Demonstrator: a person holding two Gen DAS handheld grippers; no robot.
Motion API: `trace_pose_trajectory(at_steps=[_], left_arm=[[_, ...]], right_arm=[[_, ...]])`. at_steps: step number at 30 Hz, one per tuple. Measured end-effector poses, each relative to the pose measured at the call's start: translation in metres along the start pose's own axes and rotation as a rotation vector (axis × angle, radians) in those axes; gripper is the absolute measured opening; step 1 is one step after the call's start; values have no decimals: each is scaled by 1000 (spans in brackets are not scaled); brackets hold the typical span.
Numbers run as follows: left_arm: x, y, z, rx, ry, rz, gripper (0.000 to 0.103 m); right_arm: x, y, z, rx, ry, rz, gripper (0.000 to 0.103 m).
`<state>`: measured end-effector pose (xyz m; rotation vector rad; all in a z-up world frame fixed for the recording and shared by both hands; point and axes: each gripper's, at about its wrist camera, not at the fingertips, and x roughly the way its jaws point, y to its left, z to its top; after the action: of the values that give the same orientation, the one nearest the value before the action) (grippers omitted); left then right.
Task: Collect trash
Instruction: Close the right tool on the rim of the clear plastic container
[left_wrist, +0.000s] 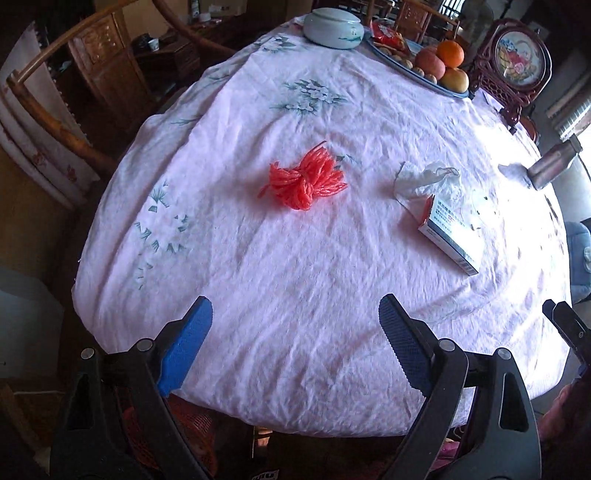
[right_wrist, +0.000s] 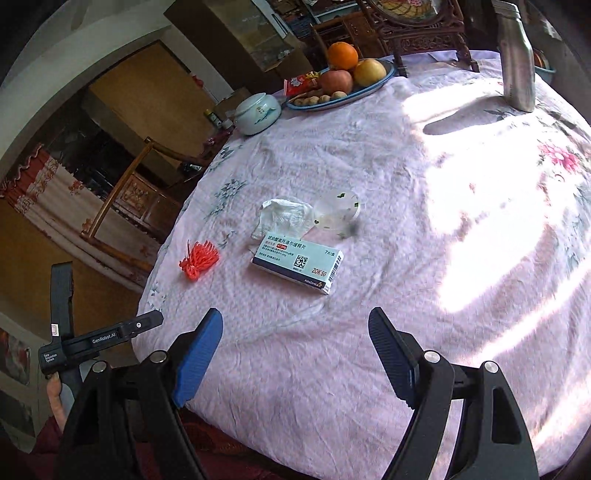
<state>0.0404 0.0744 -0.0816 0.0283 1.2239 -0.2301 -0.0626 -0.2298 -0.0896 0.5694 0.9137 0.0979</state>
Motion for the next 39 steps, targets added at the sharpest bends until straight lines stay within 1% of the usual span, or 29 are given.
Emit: trace_pose_trajectory(at_steps=[3,5,8,11,14,15,16,18,20,22,28,34,39], left_arm=[[-1,9,-2,12,-1,19,88],[0,19,-3,-2,7,24,89],[3,36,-5,-50,24,13,89],[11,46,-4,-109,35,2,89],[18,46,-2,-179,49,-21,89],[18,43,-1,-185,50,-30,89],[17,38,0,-173,46,-21,89],[15,28,1,-138,33,33,89],[15,24,-1,-125,34,70,89],[15,25,-3,-136,45,89,89],[13,35,-13,-189,77,160,89],[4,44,-17,-253,83,199,89],[-1,39,-14,-259,76,215,89]], right_arm=[[8,0,0,31,11,-7,80],[16,2,0,40,23,-7,80],[26,12,2,4,60,-25,80],[29,14,11,-42,67,-53,80],[31,5,25,-55,67,-71,80],[34,2,29,-58,70,-77,80],[37,0,33,-63,74,-80,80],[45,-4,41,-79,83,-85,80],[53,-6,49,-105,87,-96,80],[62,-7,56,-127,91,-107,80],[89,-14,76,-144,112,-103,80],[116,-17,90,-165,131,-122,80],[137,-14,94,-203,147,-138,80]])
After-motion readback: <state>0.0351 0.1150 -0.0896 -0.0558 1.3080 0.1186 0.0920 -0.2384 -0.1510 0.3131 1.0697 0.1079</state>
